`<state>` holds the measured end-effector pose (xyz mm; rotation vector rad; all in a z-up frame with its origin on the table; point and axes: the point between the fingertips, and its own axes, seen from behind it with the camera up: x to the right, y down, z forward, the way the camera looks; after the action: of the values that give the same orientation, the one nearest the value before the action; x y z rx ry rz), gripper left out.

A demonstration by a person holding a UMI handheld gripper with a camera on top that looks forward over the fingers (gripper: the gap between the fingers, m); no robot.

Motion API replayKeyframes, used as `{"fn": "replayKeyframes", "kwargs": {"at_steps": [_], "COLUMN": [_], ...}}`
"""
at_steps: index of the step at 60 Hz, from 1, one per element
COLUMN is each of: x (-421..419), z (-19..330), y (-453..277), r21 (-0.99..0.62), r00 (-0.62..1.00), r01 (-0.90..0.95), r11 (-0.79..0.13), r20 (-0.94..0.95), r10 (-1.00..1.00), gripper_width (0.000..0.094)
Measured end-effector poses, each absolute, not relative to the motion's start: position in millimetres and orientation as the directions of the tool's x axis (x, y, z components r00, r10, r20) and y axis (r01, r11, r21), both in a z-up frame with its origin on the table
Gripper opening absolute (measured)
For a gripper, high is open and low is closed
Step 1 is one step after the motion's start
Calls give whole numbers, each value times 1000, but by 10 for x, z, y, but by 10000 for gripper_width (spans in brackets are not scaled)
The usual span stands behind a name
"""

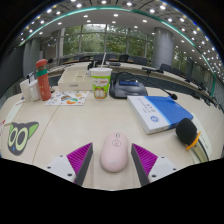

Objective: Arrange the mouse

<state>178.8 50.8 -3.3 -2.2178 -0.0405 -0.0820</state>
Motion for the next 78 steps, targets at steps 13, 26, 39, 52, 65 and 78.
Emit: {"fn": "replayKeyframes", "kwargs": {"at_steps": [13,26,39,52,65,78], "x": [1805,1809,1817,1176,-401,-1650], "z": [-110,-98,327,1578,1906,841], "y": [703,701,647,539,319,220], "r21": [-793,-784,-812,-894,-900,-825], "r00": [999,998,997,999,997,989], "r01": [35,50,34,6,44,73], "r11": [-608,-619,-583,-448,-434,-561], "r20": [42,59,68,29,12,-11], "r10": [3,7,-37,-44,76,144], "gripper_width": [460,348,337,336,335,336]}}
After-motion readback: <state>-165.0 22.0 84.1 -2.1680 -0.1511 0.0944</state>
